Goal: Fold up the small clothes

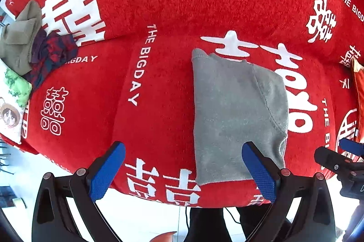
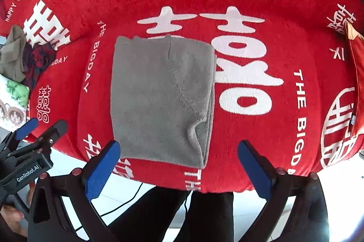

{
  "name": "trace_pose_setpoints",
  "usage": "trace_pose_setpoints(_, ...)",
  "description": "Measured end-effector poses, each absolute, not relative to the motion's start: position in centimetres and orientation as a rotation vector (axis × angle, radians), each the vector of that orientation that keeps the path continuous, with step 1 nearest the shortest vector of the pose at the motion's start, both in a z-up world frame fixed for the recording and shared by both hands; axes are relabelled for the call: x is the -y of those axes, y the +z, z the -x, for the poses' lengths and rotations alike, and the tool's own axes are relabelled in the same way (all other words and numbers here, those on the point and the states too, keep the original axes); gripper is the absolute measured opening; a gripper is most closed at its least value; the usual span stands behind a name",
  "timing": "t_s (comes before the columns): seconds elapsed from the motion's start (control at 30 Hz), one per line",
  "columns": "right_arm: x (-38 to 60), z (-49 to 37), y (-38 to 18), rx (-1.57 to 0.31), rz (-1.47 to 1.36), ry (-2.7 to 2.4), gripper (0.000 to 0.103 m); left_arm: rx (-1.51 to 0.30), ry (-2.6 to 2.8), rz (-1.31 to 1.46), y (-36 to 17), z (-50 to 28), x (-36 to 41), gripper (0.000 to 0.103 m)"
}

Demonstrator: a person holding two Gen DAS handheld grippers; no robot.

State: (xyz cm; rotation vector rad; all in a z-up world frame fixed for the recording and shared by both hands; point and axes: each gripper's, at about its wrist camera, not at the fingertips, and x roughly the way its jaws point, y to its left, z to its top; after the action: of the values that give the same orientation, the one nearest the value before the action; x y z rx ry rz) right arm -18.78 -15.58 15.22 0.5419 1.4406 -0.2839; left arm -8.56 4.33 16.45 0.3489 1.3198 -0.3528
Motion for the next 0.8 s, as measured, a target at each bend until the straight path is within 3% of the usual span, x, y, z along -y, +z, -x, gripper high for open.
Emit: trace_pose_setpoints(0.8,15.1,18.8,17.5,-1.458,-0.469,-0.37,0.102,-1.39,-0.385,-0.382,18.0,9.5,-3.8,0.102)
